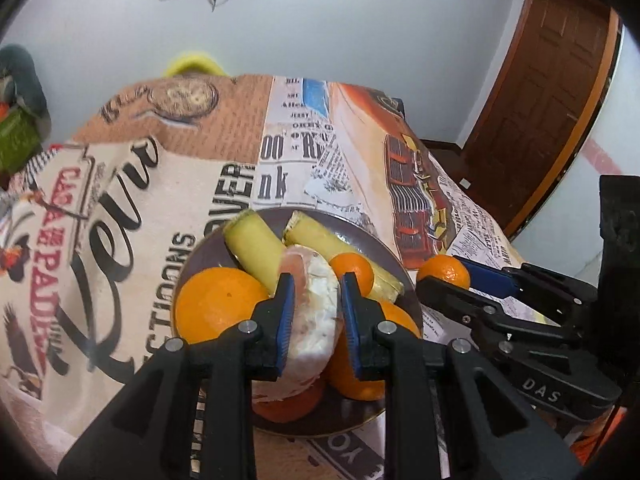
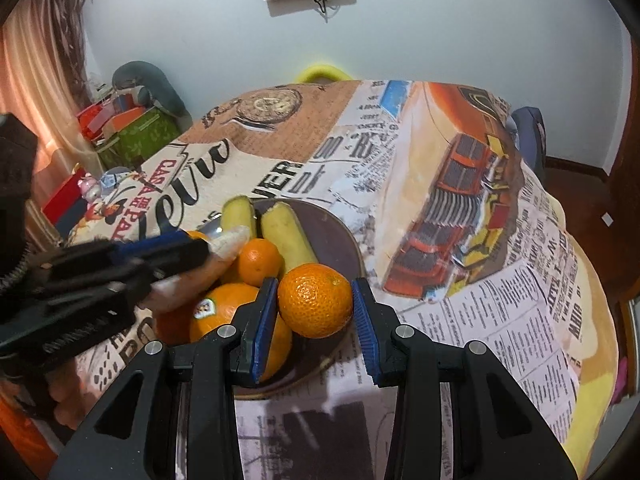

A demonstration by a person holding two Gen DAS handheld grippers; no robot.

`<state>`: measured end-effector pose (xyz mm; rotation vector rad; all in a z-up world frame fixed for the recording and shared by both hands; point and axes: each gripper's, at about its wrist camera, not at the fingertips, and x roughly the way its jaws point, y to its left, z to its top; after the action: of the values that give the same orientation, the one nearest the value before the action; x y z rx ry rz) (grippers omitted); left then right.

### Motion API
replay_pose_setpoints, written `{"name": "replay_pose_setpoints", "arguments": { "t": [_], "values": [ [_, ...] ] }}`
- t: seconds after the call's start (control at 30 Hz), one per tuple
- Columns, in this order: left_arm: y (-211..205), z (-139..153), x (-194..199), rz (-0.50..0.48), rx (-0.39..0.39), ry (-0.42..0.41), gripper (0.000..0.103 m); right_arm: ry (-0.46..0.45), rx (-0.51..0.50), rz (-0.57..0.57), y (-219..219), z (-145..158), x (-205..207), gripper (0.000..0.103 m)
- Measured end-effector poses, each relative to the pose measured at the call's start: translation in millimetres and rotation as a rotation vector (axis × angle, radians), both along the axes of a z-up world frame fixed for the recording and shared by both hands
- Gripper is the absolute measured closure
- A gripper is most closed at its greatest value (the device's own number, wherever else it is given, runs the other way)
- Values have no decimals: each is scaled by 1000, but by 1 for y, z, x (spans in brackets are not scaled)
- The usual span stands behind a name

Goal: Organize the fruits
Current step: 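Carry the peeled segment in the left tool while the right tool carries the tangerine to the plate, then release the peeled segment onto the plate with the left tool while the right tool drops the tangerine there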

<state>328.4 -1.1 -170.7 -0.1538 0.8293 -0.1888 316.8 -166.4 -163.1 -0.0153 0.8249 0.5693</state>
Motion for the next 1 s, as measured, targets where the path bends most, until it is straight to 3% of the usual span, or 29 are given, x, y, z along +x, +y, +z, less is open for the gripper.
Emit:
{"name": "replay_pose_setpoints", "arguments": {
  "t": [0.23,0.53,0.8,1.0],
  "values": [
    [6,9,-6,2,-13,-15,77,-22,-19,40,19,3,2,69],
    [53,32,-25,110,-14,-84,73,-60,-14,86,44,18,7,69],
    [92,21,-28,195,-15,-61,73,-62,-48,156,84,16,15,69],
    [99,11,-26,193,-17,-48,73,-24,-97,175,107,1,29,69]
  ]
}}
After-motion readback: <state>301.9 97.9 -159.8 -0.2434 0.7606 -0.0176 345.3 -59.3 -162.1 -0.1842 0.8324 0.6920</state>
